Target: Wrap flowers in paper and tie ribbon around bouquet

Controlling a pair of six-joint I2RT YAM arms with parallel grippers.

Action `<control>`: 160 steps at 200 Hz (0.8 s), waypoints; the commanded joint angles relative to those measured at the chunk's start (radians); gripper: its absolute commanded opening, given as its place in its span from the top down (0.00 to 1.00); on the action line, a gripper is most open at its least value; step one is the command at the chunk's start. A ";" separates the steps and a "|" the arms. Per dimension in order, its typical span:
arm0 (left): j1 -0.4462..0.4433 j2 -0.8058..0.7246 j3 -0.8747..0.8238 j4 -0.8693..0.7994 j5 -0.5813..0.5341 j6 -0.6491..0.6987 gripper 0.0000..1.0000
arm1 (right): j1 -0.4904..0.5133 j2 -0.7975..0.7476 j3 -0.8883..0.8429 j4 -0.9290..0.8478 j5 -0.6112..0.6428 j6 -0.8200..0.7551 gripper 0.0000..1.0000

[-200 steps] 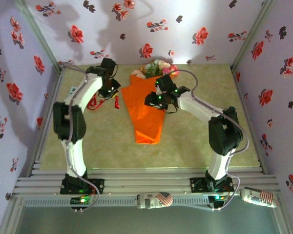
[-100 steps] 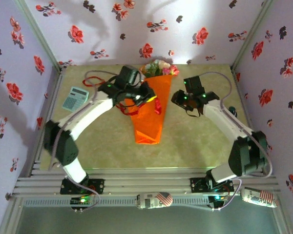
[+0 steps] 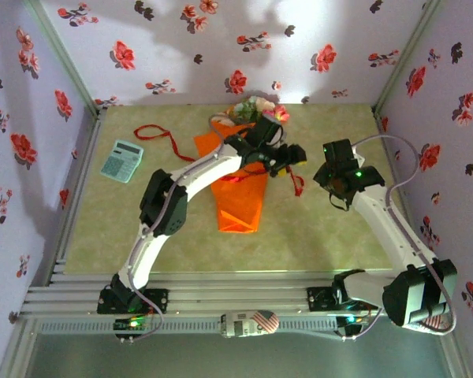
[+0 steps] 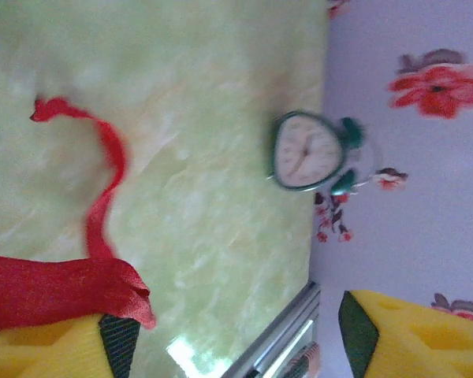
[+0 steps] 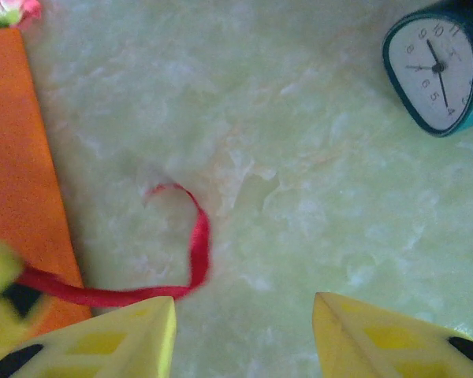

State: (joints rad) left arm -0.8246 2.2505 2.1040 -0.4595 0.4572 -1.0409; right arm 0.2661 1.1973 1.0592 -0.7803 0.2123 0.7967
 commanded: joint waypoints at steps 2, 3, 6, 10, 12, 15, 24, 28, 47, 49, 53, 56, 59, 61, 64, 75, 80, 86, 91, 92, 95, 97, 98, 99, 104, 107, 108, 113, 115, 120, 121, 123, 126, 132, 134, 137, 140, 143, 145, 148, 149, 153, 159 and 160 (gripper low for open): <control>0.026 -0.143 0.055 -0.218 -0.124 0.102 0.24 | -0.001 0.009 -0.013 0.019 -0.063 0.016 0.49; 0.027 -0.145 0.053 -0.221 -0.126 0.101 0.23 | -0.001 0.009 -0.012 0.020 -0.066 0.019 0.49; 0.030 -0.160 0.044 -0.229 -0.132 0.098 0.23 | -0.001 0.013 -0.014 0.026 -0.079 0.025 0.49; 0.035 -0.180 0.031 -0.239 -0.144 0.092 0.23 | 0.002 0.019 -0.016 0.035 -0.096 0.037 0.49; 0.037 -0.189 0.024 -0.246 -0.150 0.090 0.23 | 0.002 0.023 -0.017 0.037 -0.105 0.043 0.49; 0.043 -0.203 0.013 -0.255 -0.158 0.084 0.23 | 0.005 0.028 -0.017 0.044 -0.116 0.056 0.49; 0.062 -0.250 -0.034 -0.265 -0.176 0.064 0.22 | 0.018 0.051 -0.020 0.061 -0.163 0.109 0.49; 0.073 -0.271 -0.062 -0.262 -0.184 0.053 0.22 | 0.027 0.064 -0.019 0.072 -0.184 0.137 0.49; 0.146 -0.379 -0.213 -0.257 -0.219 -0.038 0.18 | 0.091 0.140 0.007 0.130 -0.262 0.288 0.47; 0.156 -0.392 -0.232 -0.252 -0.218 -0.048 0.18 | 0.099 0.148 0.012 0.134 -0.265 0.303 0.47; 0.176 -0.415 -0.270 -0.235 -0.211 -0.064 0.18 | 0.115 0.168 0.023 0.156 -0.273 0.332 0.47; 0.190 -0.430 -0.294 -0.220 -0.204 -0.072 0.18 | 0.125 0.184 0.033 0.168 -0.279 0.353 0.47; 0.205 -0.443 -0.322 -0.205 -0.196 -0.079 0.19 | 0.134 0.199 0.044 0.178 -0.288 0.372 0.46; 0.214 -0.451 -0.338 -0.196 -0.190 -0.084 0.19 | 0.139 0.210 0.053 0.187 -0.292 0.385 0.46; 0.227 -0.461 -0.361 -0.183 -0.181 -0.092 0.19 | 0.147 0.225 0.063 0.197 -0.299 0.400 0.46; 0.266 -0.479 -0.429 -0.101 -0.121 -0.122 0.26 | 0.174 0.286 0.128 0.213 -0.313 0.442 0.46; 0.276 -0.476 -0.447 -0.057 -0.086 -0.137 0.30 | 0.184 0.311 0.158 0.208 -0.315 0.456 0.46; 0.283 -0.463 -0.456 -0.016 -0.055 -0.155 0.33 | 0.194 0.335 0.186 0.202 -0.314 0.470 0.46; 0.282 -0.448 -0.458 0.011 -0.032 -0.167 0.35 | 0.201 0.348 0.201 0.204 -0.314 0.483 0.46; 0.281 -0.444 -0.458 0.017 -0.028 -0.169 0.35 | 0.202 0.351 0.203 0.205 -0.314 0.485 0.46; 0.278 -0.431 -0.456 0.034 -0.016 -0.175 0.36 | 0.204 0.355 0.206 0.208 -0.315 0.493 0.46; 0.275 -0.423 -0.453 0.045 -0.007 -0.180 0.36 | 0.206 0.359 0.206 0.210 -0.314 0.498 0.46; 0.273 -0.413 -0.453 0.050 -0.002 -0.182 0.36 | 0.206 0.360 0.206 0.211 -0.315 0.501 0.46; 0.272 -0.413 -0.448 0.054 0.003 -0.185 0.36 | 0.206 0.360 0.206 0.212 -0.315 0.505 0.46; 0.265 -0.377 -0.436 0.070 0.027 -0.195 0.36 | 0.208 0.360 0.202 0.215 -0.313 0.519 0.45; 0.260 -0.360 -0.423 0.077 0.042 -0.200 0.37 | 0.208 0.359 0.196 0.218 -0.311 0.530 0.45; 0.259 -0.354 -0.419 0.079 0.045 -0.201 0.37 | 0.208 0.358 0.195 0.218 -0.310 0.532 0.45; 0.252 -0.331 -0.392 0.074 0.060 -0.200 0.37 | 0.208 0.353 0.182 0.230 -0.305 0.542 0.45; 0.248 -0.320 -0.380 0.067 0.061 -0.198 0.36 | 0.208 0.351 0.178 0.236 -0.303 0.545 0.44; 0.244 -0.300 -0.354 0.044 0.059 -0.187 0.36 | 0.207 0.347 0.164 0.255 -0.300 0.548 0.43; 0.243 -0.298 -0.350 0.038 0.055 -0.185 0.35 | 0.207 0.346 0.162 0.259 -0.300 0.548 0.43; 0.242 -0.293 -0.341 0.027 0.049 -0.179 0.34 | 0.208 0.345 0.161 0.261 -0.299 0.548 0.42; 0.242 -0.289 -0.330 0.010 0.038 -0.172 0.33 | 0.208 0.347 0.160 0.262 -0.299 0.549 0.41; 0.240 -0.289 -0.324 -0.007 0.010 -0.164 0.29 | 0.208 0.353 0.160 0.263 -0.306 0.551 0.39; 0.240 -0.291 -0.326 -0.007 0.002 -0.163 0.28 | 0.208 0.358 0.161 0.265 -0.313 0.553 0.39; 0.241 -0.294 -0.330 -0.004 -0.006 -0.164 0.27 | 0.209 0.365 0.161 0.272 -0.321 0.555 0.38; 0.243 -0.296 -0.337 0.002 -0.012 -0.169 0.26 | 0.210 0.372 0.162 0.280 -0.333 0.559 0.38; 0.245 -0.297 -0.345 0.008 -0.013 -0.177 0.26 | 0.213 0.378 0.163 0.286 -0.341 0.562 0.38; 0.248 -0.297 -0.351 0.013 -0.013 -0.184 0.26 | 0.215 0.384 0.166 0.289 -0.346 0.567 0.37; 0.251 -0.297 -0.360 0.022 -0.008 -0.196 0.26 | 0.218 0.393 0.170 0.294 -0.350 0.572 0.36; 0.252 -0.297 -0.363 0.025 -0.005 -0.201 0.26 | 0.220 0.397 0.171 0.297 -0.351 0.575 0.35; 0.255 -0.292 -0.374 0.041 0.005 -0.215 0.26 | 0.225 0.409 0.176 0.307 -0.355 0.588 0.34; 0.258 -0.288 -0.389 0.066 0.029 -0.237 0.27 | 0.233 0.427 0.179 0.341 -0.365 0.612 0.32; 0.258 -0.288 -0.392 0.069 0.033 -0.239 0.27 | 0.234 0.431 0.179 0.348 -0.368 0.617 0.32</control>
State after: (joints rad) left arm -0.5858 1.9778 1.7233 -0.4683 0.4381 -1.2156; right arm 0.4751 1.5658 1.2263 -0.5179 -0.1097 1.3178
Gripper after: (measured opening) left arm 0.738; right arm 0.650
